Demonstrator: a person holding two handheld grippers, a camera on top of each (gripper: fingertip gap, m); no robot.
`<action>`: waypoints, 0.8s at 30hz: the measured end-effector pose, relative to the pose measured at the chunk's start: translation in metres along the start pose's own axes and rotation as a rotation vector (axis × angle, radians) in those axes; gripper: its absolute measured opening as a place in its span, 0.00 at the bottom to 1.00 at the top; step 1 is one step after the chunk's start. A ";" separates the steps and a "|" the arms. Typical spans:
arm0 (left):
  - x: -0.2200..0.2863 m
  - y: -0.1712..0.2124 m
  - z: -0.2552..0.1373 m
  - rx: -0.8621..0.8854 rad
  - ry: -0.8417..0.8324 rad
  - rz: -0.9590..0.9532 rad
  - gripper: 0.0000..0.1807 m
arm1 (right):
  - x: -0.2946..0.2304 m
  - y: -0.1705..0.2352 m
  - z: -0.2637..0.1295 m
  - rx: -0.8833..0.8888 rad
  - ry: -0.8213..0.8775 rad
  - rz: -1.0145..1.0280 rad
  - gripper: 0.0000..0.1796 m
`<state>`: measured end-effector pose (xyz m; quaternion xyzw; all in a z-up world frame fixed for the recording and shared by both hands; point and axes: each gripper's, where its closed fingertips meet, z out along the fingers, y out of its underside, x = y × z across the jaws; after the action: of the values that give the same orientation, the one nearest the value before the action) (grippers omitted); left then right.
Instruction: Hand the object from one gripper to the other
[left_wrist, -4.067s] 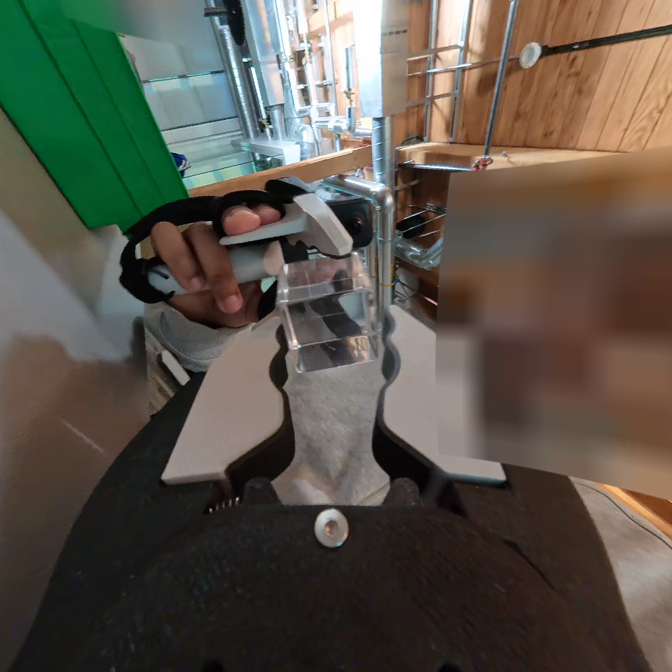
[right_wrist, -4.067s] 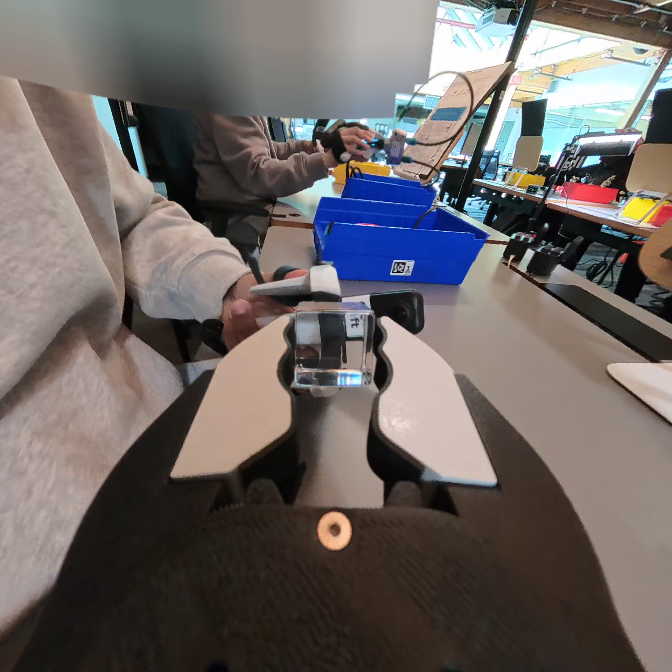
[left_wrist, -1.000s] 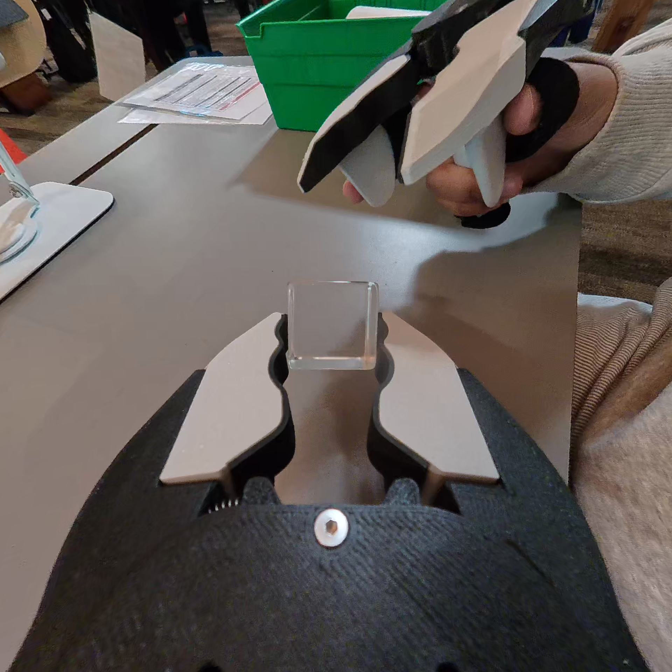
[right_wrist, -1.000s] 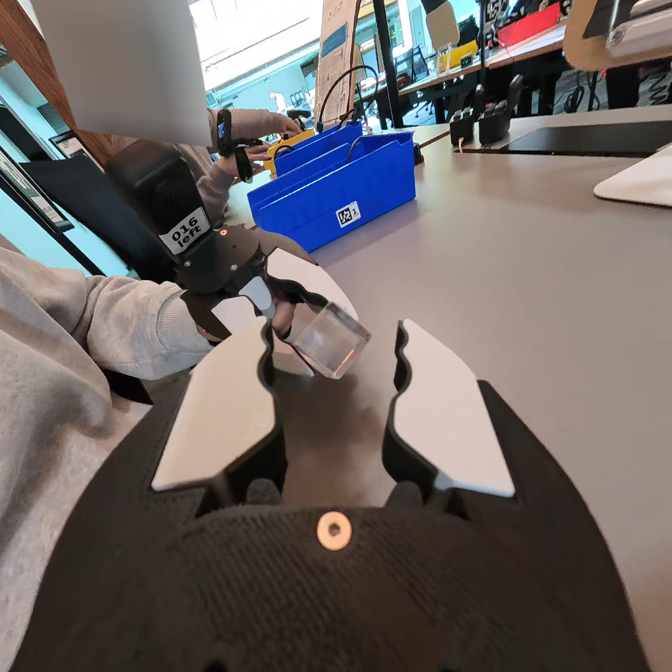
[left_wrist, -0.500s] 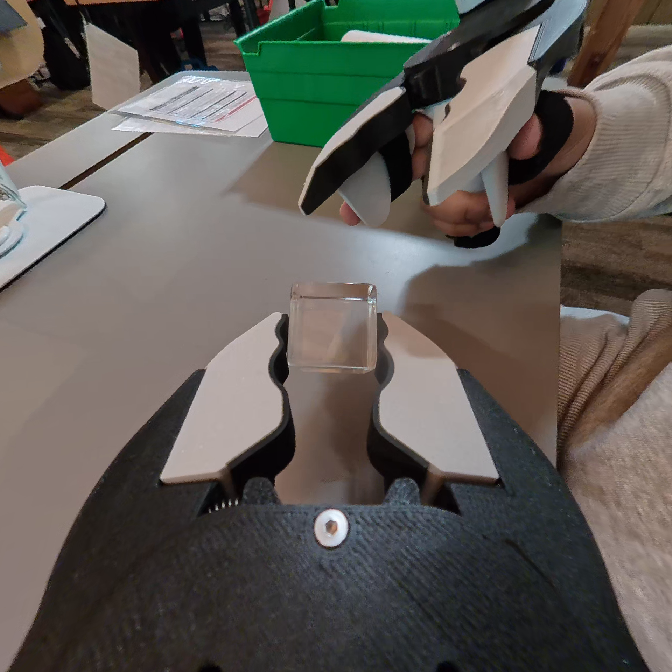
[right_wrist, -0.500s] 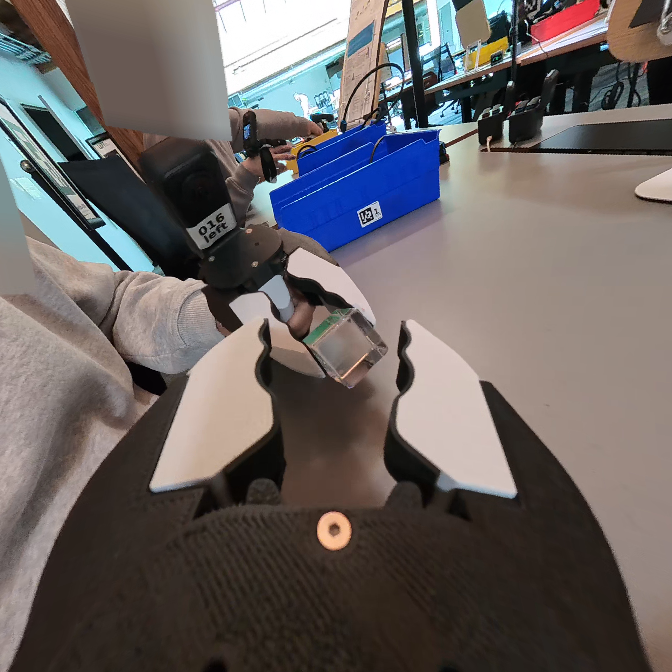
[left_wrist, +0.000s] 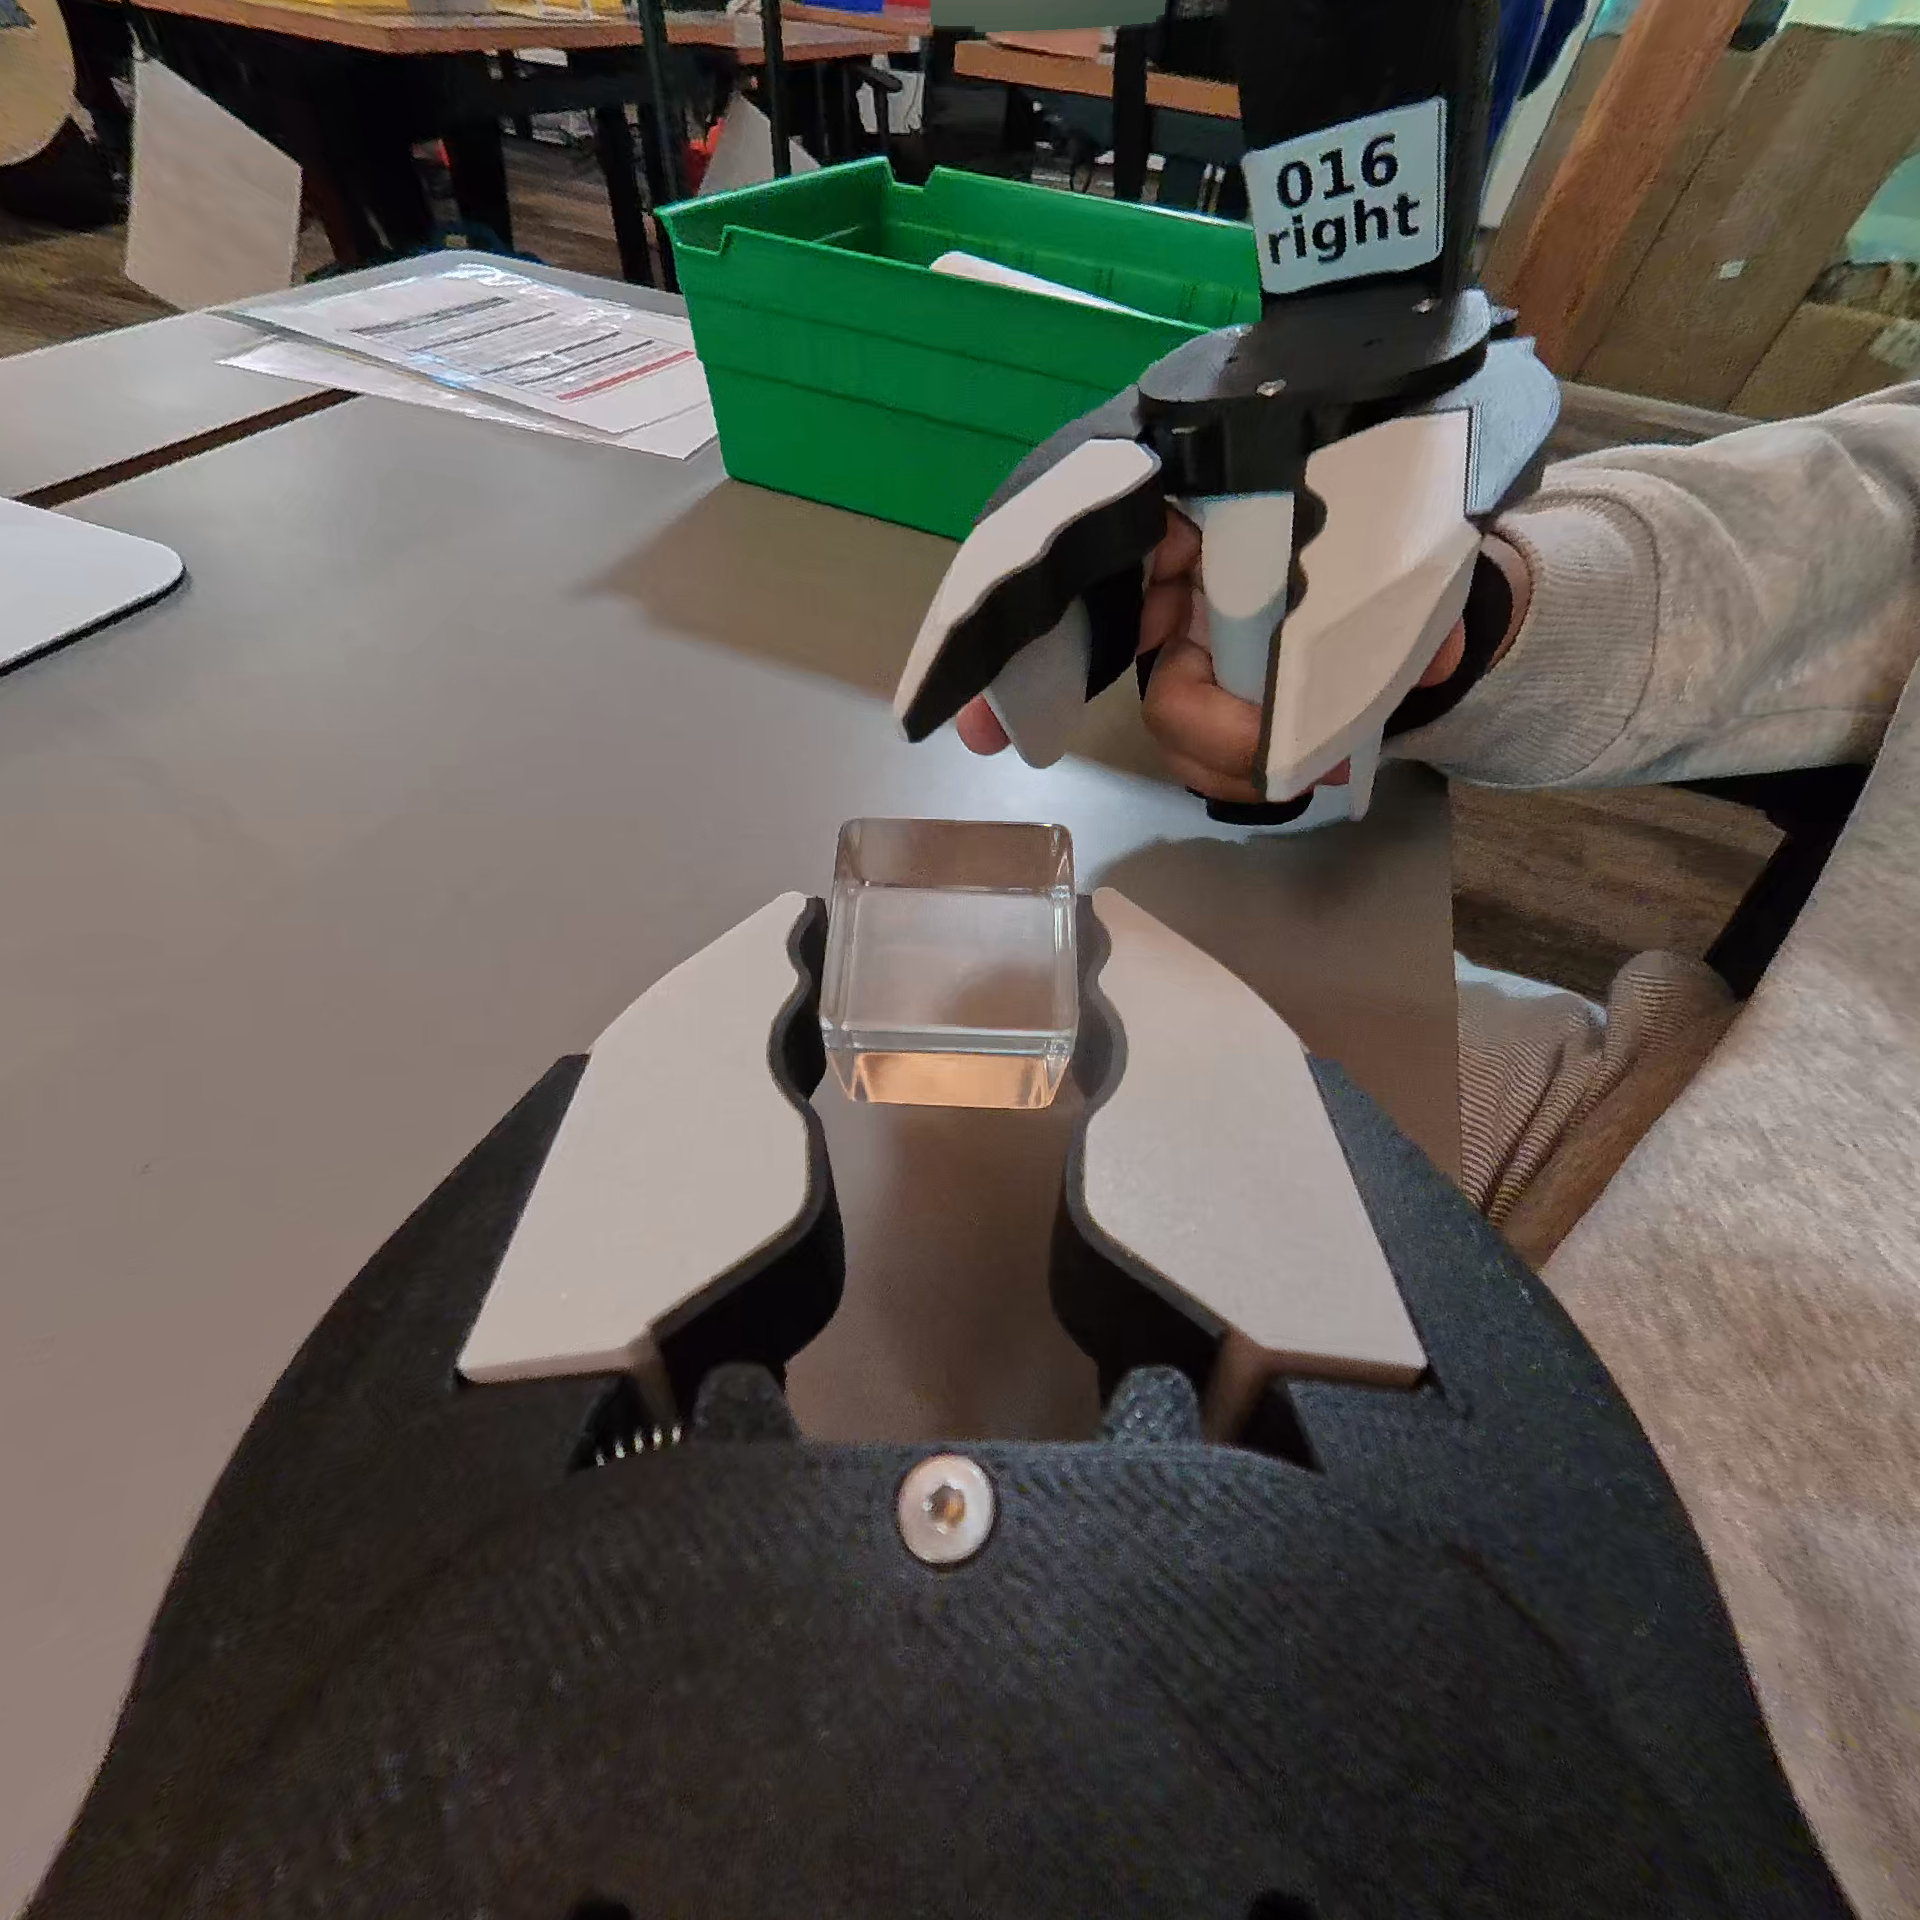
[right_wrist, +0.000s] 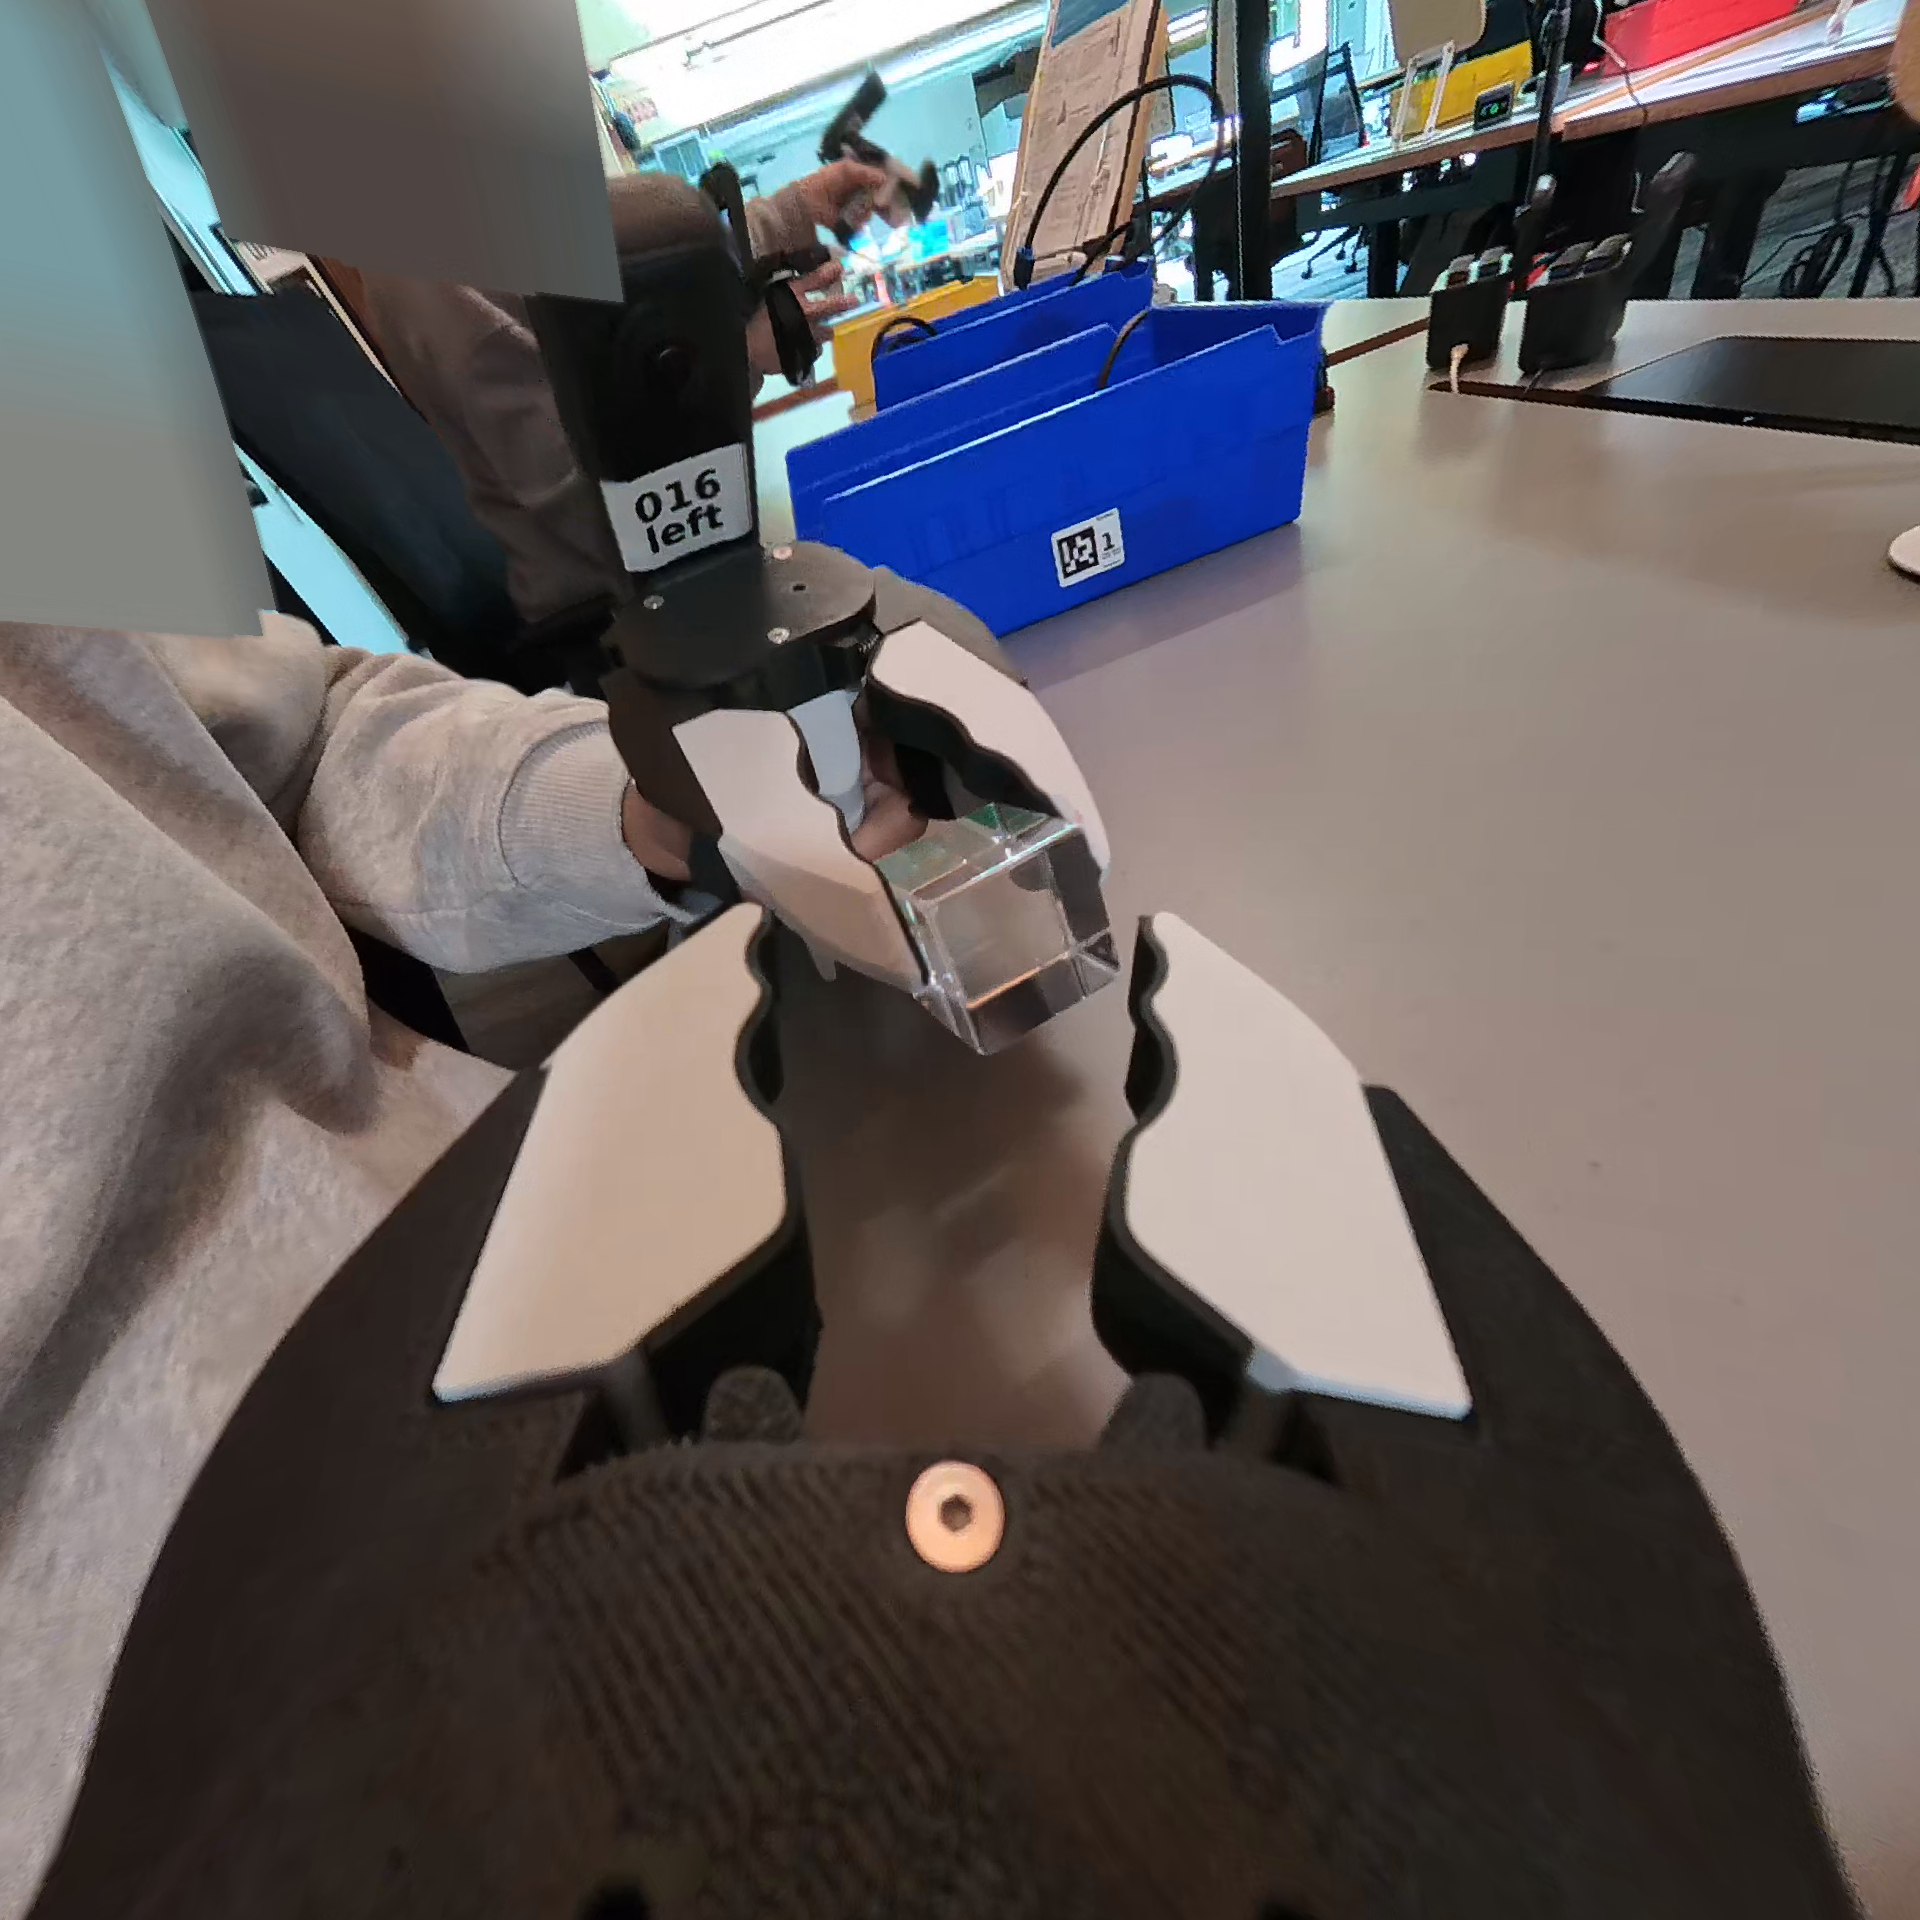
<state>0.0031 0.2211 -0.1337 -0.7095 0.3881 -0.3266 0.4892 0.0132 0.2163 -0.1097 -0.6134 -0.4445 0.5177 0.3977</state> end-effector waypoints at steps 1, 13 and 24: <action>0.000 -0.001 0.001 0.006 0.008 -0.005 0.25 | 0.000 0.002 -0.001 -0.007 0.009 -0.009 0.37; 0.005 -0.019 0.037 0.052 0.163 -0.113 0.25 | 0.005 0.005 -0.056 0.058 0.202 -0.015 0.37; 0.022 -0.036 0.039 0.137 0.293 -0.179 0.25 | 0.002 0.005 -0.057 0.055 0.204 -0.030 0.36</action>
<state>0.0547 0.2267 -0.1101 -0.6513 0.3672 -0.4944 0.4434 0.0708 0.2151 -0.1066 -0.6450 -0.3965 0.4585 0.4653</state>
